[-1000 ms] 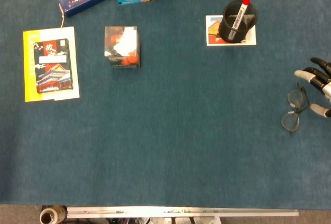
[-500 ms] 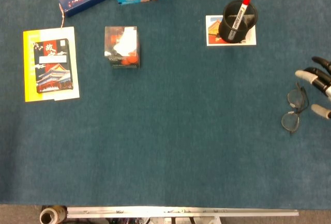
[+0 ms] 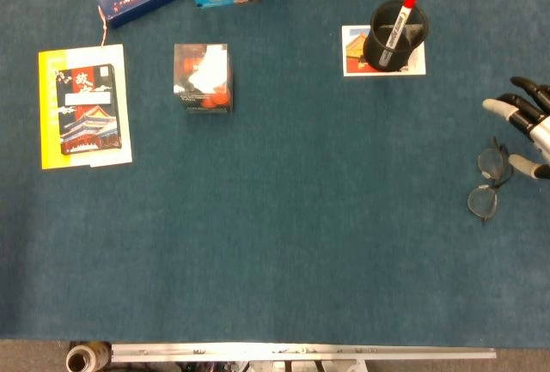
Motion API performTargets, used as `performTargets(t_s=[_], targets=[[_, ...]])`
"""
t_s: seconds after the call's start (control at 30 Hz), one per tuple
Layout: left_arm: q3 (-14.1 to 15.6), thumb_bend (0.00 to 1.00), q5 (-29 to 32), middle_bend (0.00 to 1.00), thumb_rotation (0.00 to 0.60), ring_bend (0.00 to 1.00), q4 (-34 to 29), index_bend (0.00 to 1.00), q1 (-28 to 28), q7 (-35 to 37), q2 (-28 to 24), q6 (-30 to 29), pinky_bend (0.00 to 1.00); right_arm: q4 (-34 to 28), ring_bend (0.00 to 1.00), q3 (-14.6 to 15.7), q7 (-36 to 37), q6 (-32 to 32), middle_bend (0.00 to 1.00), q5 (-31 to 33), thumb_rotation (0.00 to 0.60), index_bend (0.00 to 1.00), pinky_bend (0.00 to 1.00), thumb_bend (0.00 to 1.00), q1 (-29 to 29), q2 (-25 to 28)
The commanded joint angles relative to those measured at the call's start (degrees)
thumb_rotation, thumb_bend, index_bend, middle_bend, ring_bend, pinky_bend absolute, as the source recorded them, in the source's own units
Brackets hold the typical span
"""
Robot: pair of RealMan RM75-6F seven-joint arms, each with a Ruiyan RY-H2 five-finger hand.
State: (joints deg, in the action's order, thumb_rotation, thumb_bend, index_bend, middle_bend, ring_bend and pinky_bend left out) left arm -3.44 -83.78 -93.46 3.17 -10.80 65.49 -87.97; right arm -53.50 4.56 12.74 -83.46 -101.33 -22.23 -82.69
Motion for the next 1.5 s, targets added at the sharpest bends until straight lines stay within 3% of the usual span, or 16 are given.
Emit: performTargets(t_s=[0.03, 0.57, 1.5], targets=[[-0.01, 0.52, 0.02, 0.53, 0.6, 0.5, -0.02, 0.52, 0.01, 0.05, -0.03, 0.04, 0.63, 1.79, 0.14, -0.01, 1.08, 0.49, 0.31, 0.38, 0.6, 0.24, 0.29, 0.12, -0.02, -1.21], [-0.02, 0.52, 0.03, 0.53, 0.6, 0.5, -0.1, 0.52, 0.09, 0.18, -0.16, 0.19, 0.63, 8.6, 0.14, 0.71, 5.17, 1.53, 0.31, 0.72, 0.6, 0.24, 0.29, 0.12, -0.02, -6.01], [0.22, 0.52, -0.29, 0.53, 0.6, 0.5, -0.36, 0.52, -0.15, 0.8, -0.41, -0.02, 0.63, 13.08, 0.14, 2.32, 8.18, 2.51, 0.31, 1.06, 0.6, 0.24, 0.29, 0.12, 0.66, -9.17]])
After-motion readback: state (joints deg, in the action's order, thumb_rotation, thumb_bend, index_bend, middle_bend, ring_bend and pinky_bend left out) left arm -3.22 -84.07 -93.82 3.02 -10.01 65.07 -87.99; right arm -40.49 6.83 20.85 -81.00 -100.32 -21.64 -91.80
